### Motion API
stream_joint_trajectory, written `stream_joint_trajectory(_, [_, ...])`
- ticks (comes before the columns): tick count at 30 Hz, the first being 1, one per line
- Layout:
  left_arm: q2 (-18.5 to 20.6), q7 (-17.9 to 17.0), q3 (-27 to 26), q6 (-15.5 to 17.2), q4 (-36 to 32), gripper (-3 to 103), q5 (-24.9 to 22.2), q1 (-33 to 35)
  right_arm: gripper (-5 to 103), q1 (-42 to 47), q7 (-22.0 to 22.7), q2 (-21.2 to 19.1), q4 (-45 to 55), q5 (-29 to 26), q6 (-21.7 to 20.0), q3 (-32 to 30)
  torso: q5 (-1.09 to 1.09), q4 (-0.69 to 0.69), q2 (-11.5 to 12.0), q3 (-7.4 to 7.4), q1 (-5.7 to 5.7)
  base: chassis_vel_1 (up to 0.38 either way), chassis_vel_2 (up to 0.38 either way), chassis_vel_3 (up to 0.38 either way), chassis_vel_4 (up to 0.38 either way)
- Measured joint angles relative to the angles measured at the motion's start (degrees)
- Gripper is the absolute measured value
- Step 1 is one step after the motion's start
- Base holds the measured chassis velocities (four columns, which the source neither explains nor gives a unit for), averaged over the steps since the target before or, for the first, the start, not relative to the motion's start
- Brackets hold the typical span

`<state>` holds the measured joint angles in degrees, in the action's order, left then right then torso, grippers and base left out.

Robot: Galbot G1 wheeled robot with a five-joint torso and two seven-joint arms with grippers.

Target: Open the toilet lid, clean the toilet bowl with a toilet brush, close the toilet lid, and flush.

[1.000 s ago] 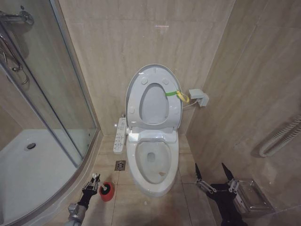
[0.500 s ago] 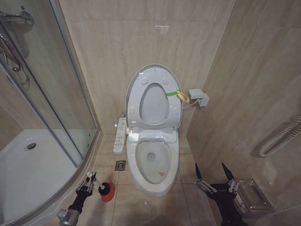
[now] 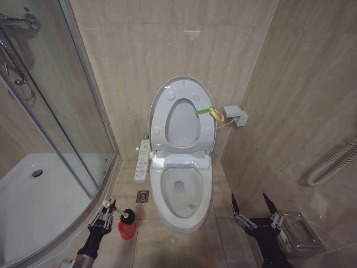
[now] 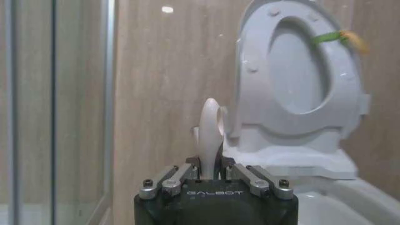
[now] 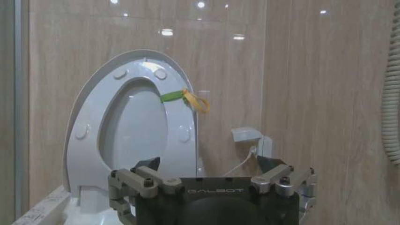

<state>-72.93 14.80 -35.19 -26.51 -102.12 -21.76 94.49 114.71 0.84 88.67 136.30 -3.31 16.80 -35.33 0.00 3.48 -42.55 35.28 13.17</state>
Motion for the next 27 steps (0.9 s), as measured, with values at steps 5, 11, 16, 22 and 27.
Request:
stream_joint_trajectory(5, [-1.1, 1.6, 0.4, -2.0, -4.5, 20, 2.6, 5.4, 100, 0.0, 0.0, 0.0, 0.0, 0.0, 0.0, 0.0, 0.00, -0.01, 0.0, 0.00, 0.00, 0.000, 0.000, 0.000, 0.000])
stream_joint_trajectory(11, [-1.3, 1.5, 1.4, -2.5, -9.9, 20, 4.7, 8.9, 100, 0.0, 0.0, 0.0, 0.0, 0.0, 0.0, 0.0, 0.00, 0.00, 0.0, 0.00, 0.00, 0.000, 0.000, 0.000, 0.000])
stream_joint_trajectory(16, [-1.6, 0.1, 2.7, -1.5, -14.3, 20, 7.9, 11.9, 100, 0.0, 0.0, 0.0, 0.0, 0.0, 0.0, 0.0, 0.00, 0.01, 0.0, 0.00, 0.00, 0.000, 0.000, 0.000, 0.000])
stream_joint_trajectory(22, [-2.6, -1.2, 3.9, -1.6, -16.3, 20, 11.7, 16.1, 100, 0.0, 0.0, 0.0, 0.0, 0.0, 0.0, 0.0, 0.00, 0.00, 0.0, 0.00, 0.00, 0.000, 0.000, 0.000, 0.000])
stream_joint_trajectory(27, [-4.0, -3.4, 2.8, -1.8, -18.3, 20, 13.3, 18.1, 100, 0.0, 0.0, 0.0, 0.0, 0.0, 0.0, 0.0, 0.00, 0.00, 0.0, 0.00, 0.00, 0.000, 0.000, 0.000, 0.000])
